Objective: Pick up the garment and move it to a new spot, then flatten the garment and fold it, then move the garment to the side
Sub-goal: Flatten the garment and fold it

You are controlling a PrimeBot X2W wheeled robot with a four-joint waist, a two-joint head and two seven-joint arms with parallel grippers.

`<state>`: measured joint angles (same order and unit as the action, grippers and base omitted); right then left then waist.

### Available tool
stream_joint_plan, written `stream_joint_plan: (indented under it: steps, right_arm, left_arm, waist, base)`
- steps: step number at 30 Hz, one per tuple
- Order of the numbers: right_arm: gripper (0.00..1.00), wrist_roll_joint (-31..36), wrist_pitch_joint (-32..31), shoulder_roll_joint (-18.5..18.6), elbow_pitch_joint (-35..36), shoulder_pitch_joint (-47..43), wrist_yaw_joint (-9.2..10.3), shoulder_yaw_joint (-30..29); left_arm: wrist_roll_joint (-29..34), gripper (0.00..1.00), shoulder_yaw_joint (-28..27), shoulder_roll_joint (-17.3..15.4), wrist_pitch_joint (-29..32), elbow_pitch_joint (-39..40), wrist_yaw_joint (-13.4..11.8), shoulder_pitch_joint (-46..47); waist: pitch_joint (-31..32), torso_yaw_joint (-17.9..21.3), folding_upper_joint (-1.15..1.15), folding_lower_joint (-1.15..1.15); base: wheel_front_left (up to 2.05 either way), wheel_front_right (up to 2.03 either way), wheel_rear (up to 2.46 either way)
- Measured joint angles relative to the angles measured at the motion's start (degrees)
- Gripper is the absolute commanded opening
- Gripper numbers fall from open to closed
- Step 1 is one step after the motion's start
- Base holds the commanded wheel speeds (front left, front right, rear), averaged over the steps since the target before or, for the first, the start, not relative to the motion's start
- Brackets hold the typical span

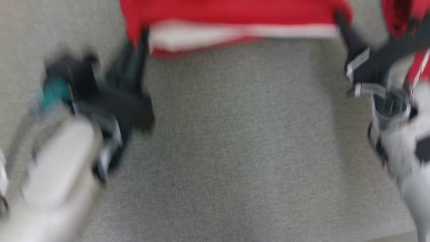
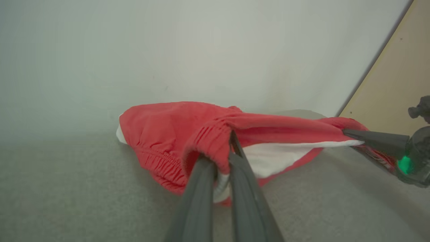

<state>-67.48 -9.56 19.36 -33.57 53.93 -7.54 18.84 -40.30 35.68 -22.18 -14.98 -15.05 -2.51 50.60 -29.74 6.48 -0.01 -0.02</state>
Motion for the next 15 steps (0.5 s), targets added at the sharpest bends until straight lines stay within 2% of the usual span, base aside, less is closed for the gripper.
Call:
stream_joint_plan:
  steps: [4,7,12,15]
  right_arm:
    - [0.0,-3.56,0.0,0.35,5.71,-11.91,0.0,-2.0]
    - [0.0,-5.0,0.03,0.3,9.22,-21.65,0.01,-3.18]
    - [0.0,-6.03,1.02,-0.19,15.45,-35.44,0.0,-6.12]
    - [0.0,-6.64,1.09,-0.81,18.33,-43.23,0.0,-8.93]
  left_arm:
    - [1.77,0.0,0.13,-0.63,0.0,8.79,-2.63,-13.21]
    - [2.83,0.0,1.58,-0.04,-0.02,12.46,-3.54,-21.23]
    - [5.34,0.0,2.4,0.14,-0.01,14.33,-3.78,-30.92]
    - [6.83,0.0,3.35,0.1,-0.08,14.77,-2.99,-35.61]
  waist:
    - [4.02,-0.08,-0.01,-0.01]
    - [6.83,-0.38,-0.01,-0.01]
    - [11.15,-1.33,-0.01,-0.01]
    - [13.56,-1.99,-0.01,0.0]
  base:
    - [0.0,0.0,0.0]
    - [0.0,0.0,0.0]
    - [0.0,0.0,0.0]
    - [0.0,0.0,0.0]
